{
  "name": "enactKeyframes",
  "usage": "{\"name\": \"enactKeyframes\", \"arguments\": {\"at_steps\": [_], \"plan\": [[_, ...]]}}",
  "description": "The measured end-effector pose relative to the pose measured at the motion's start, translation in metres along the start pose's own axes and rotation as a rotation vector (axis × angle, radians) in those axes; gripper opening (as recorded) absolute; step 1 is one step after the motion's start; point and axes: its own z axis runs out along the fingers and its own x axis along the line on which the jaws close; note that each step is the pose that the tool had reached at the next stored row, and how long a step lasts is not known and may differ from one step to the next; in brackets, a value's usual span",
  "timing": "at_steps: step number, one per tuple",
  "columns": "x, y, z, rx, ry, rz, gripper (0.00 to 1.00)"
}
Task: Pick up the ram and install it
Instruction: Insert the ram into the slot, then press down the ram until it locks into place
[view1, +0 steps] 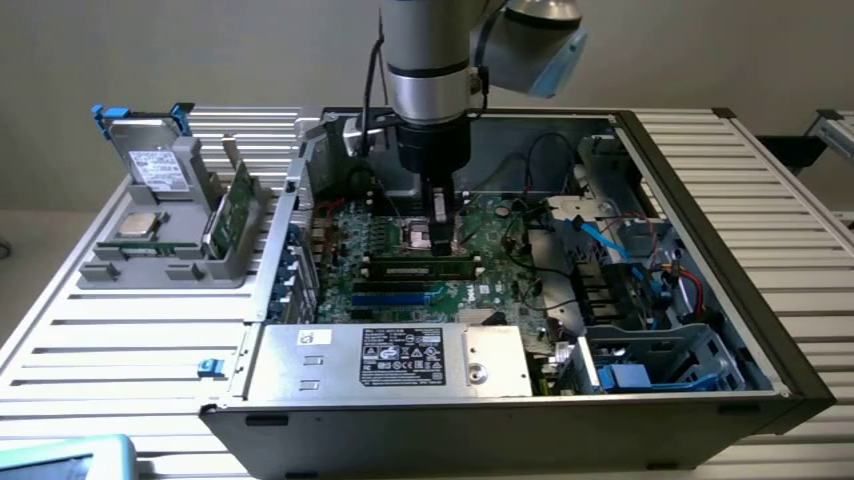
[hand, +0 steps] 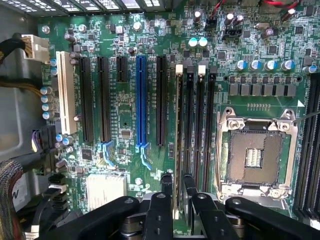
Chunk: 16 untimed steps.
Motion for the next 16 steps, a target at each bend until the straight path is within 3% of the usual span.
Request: {"name": "enactKeyframes", "arguments": {"at_steps": [7, 16], "plan": [[0.0009, -0.0117, -0.0047, -0.0396, -0.0006, -0.005, 0.23], [0.0008, -0.0117, -0.0047, -0.0398, -0.0006, -0.005, 0.23]]}}
